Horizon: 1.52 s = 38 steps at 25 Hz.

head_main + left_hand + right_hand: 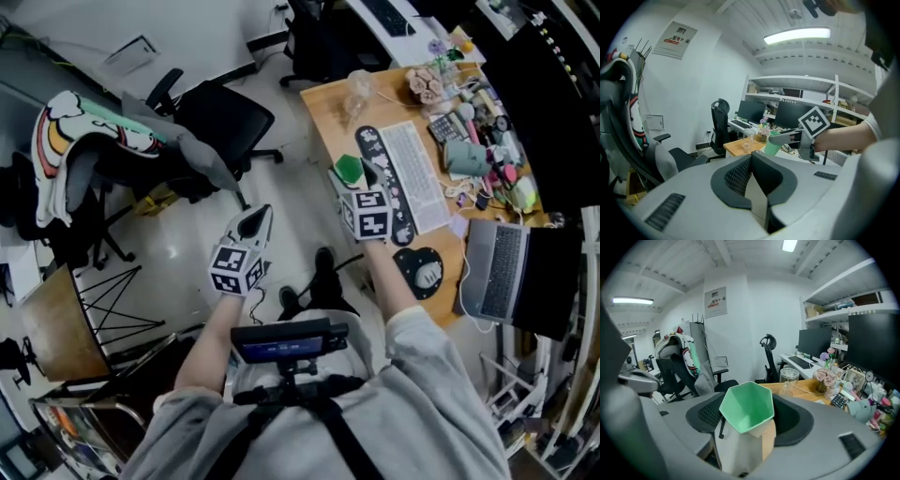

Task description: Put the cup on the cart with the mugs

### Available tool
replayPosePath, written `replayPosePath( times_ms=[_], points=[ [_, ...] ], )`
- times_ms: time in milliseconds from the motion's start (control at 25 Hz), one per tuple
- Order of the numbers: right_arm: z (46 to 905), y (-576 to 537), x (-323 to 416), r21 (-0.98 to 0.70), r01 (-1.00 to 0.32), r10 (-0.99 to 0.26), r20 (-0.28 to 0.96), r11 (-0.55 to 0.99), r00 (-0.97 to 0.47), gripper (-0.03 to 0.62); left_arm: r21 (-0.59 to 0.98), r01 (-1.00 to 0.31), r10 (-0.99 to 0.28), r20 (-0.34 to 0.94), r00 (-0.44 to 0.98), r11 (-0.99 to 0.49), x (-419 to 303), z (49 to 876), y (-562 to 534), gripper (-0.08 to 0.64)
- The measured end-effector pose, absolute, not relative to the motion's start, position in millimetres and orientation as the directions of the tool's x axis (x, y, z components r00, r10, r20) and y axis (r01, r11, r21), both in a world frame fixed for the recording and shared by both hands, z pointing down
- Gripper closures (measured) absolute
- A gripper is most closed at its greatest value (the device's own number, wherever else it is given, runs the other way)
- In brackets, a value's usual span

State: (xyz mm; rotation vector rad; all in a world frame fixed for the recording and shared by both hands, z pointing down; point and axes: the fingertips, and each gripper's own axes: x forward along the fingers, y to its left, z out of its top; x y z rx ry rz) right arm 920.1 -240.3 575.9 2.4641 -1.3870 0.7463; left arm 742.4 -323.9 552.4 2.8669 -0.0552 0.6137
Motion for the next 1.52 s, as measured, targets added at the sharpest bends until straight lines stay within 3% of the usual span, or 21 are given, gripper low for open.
replayPosePath(
  times_ms=[320, 720, 1520],
  points=[
    [539.7, -201.7, 814.5, -0.096, -0.897, -0.801, 0.498, -0.433, 0.333, 0.273, 0.188, -0.076, -0.002, 0.366, 0.931, -0.979, 677.0, 530.9, -313.2, 0.558],
    [520.0, -172.1, 744.5, -0.08, -0.925, -0.821, 0.493, -0.371, 0.287, 0.273, 0.144, -0.097, -0.04, 0.354, 0.934, -0.985, 614.9, 509.2, -301.7, 0.558],
    [531.4, -59.1, 648.8, -0.124, -0.991, -0.877, 0.481, -0.044, -0.021, 0.273, 0.085, -0.387, -0.329, 0.38, 0.865, -0.918, 502.9, 506.0, -176.2, 0.558]
  ],
)
